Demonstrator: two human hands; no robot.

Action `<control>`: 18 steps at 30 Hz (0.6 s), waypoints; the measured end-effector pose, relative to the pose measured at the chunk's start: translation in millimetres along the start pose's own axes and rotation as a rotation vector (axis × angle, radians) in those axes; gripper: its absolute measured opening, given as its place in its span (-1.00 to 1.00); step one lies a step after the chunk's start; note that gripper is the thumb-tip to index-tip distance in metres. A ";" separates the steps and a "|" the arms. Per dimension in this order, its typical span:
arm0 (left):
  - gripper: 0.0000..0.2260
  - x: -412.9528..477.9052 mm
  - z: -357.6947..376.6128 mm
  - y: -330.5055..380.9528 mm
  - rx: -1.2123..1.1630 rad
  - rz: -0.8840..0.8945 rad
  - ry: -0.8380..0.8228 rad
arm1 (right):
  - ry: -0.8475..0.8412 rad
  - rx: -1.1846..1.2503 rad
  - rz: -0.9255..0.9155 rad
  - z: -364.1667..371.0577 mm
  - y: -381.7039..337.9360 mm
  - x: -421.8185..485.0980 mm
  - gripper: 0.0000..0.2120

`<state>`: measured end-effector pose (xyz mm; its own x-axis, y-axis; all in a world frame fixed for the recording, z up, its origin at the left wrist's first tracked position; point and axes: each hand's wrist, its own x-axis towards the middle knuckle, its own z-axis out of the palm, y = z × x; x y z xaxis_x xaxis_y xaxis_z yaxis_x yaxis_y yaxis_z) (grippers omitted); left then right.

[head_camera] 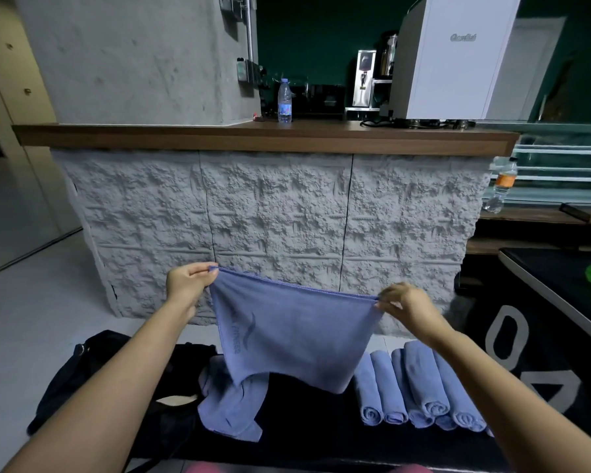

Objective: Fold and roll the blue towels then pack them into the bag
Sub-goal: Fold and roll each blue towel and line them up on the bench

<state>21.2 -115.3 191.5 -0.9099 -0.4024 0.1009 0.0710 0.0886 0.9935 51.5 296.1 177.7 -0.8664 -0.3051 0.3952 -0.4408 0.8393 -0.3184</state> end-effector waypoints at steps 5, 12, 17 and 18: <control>-0.85 -3.2 -3.8 21.9 -0.136 0.094 0.034 | 0.345 0.274 0.151 -25.4 -26.5 26.2 -0.82; -0.91 -32.2 -9.6 0.2 -0.109 0.067 -0.058 | 0.222 0.524 0.437 -5.5 -8.0 17.6 -0.93; -0.89 -28.0 -32.8 23.0 -0.429 -0.109 -0.262 | 0.006 1.259 0.400 -40.0 -27.8 6.3 -0.91; -0.91 -25.0 -35.1 22.5 -0.417 -0.169 -0.285 | -0.035 1.320 0.447 -42.9 -29.3 7.8 -0.89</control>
<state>59.9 -135.2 213.2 -0.9936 -0.1109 -0.0232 0.0171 -0.3491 0.9369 67.7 288.4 227.1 -0.9876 -0.1540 0.0303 -0.0043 -0.1662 -0.9861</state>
